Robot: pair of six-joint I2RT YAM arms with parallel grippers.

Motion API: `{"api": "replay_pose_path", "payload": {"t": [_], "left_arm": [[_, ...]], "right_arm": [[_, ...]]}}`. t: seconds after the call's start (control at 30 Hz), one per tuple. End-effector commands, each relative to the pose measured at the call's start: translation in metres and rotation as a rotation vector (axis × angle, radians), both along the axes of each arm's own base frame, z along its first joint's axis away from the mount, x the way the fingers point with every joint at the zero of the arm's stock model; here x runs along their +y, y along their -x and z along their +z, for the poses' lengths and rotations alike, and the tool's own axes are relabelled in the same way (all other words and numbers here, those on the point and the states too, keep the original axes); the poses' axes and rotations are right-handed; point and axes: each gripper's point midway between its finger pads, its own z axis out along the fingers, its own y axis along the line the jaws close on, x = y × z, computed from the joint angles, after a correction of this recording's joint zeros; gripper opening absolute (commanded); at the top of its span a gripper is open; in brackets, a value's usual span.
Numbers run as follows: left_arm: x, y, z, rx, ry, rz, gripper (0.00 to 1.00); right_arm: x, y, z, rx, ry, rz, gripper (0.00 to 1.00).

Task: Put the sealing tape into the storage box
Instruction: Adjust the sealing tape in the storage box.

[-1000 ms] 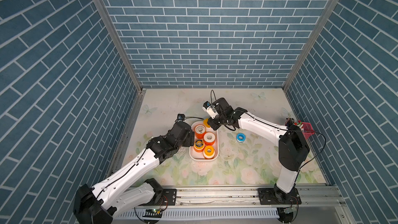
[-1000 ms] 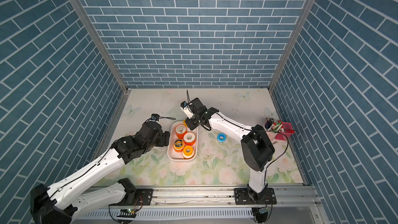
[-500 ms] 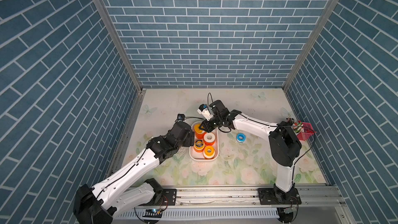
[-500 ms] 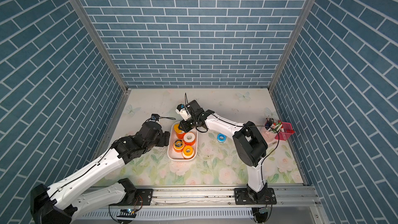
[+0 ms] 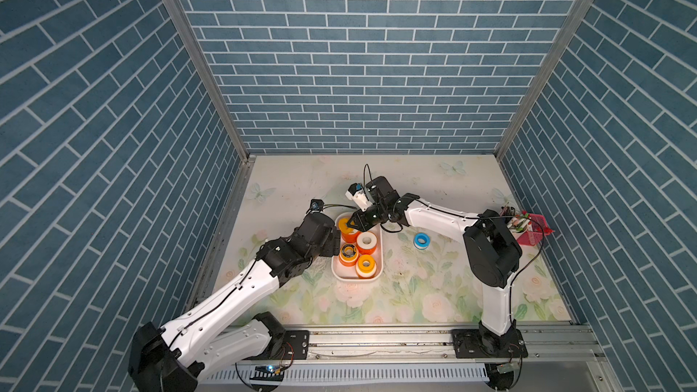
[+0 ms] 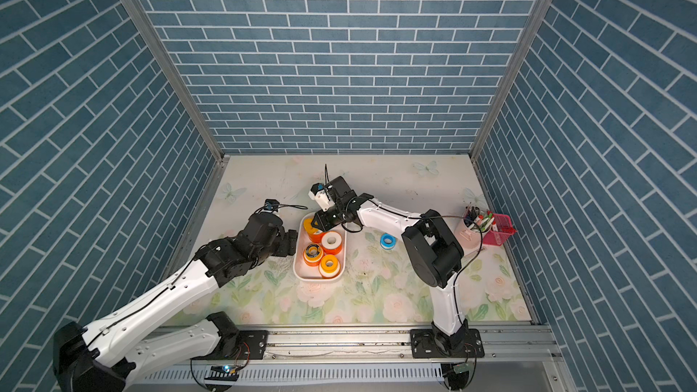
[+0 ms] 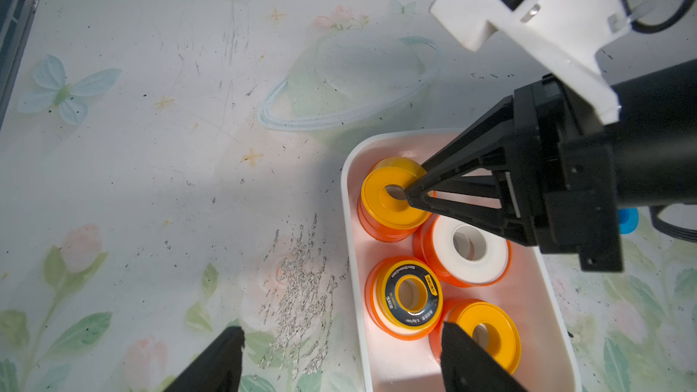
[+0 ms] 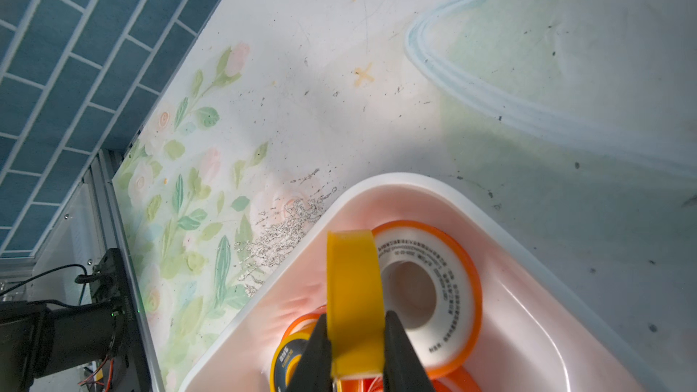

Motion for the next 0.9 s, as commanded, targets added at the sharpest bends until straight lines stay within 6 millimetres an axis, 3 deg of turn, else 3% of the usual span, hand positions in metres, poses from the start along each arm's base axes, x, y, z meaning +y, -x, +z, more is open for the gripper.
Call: {"api": "replay_pose_path", "payload": {"t": [0.0,0.1,0.37,0.7,0.87], "left_arm": [[0.003,0.000,-0.005,0.006,-0.012,0.004,0.85],[0.003,0.001,-0.005,0.008,-0.013,0.003,0.85],[0.003,0.001,-0.005,0.006,-0.009,0.004,0.85],[0.004,0.001,-0.005,0.006,-0.012,0.005,0.85],[0.004,0.001,-0.005,0.005,-0.010,0.005,0.85]], "right_arm": [[0.000,-0.001,-0.009,0.031,-0.002,-0.006,0.32],[-0.001,-0.001,-0.011,0.033,0.002,-0.009,0.40],[-0.011,-0.007,-0.012,0.017,0.030,-0.037,0.49],[-0.020,-0.013,-0.007,-0.014,0.043,-0.058,0.51],[-0.027,-0.015,0.015,-0.077,0.017,-0.066,0.51]]}}
